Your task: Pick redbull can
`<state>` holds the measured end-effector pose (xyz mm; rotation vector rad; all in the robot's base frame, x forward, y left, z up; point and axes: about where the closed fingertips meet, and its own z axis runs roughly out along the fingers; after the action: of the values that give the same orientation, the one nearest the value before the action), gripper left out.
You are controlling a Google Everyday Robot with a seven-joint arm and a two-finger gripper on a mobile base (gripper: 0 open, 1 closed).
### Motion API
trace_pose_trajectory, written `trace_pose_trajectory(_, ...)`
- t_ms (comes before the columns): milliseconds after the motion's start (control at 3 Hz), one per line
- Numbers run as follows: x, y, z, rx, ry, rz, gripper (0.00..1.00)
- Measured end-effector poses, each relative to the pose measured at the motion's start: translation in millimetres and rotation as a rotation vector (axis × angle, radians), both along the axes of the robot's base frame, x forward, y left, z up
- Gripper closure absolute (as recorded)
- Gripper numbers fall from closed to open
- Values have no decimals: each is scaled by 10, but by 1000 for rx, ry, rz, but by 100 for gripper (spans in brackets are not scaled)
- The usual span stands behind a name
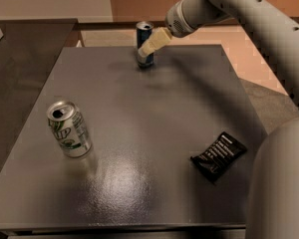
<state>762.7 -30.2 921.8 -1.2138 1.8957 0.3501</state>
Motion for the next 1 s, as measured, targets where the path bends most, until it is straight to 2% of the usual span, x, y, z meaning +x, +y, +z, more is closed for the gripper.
trace_pose_trajectory(333, -11, 254, -104, 8, 22, 55, 0)
trace_pose_trajectory(667, -3, 377, -163, 19, 37, 78, 17)
trace_pose_trajectory(1000, 23, 369, -179, 33, 43, 69, 41)
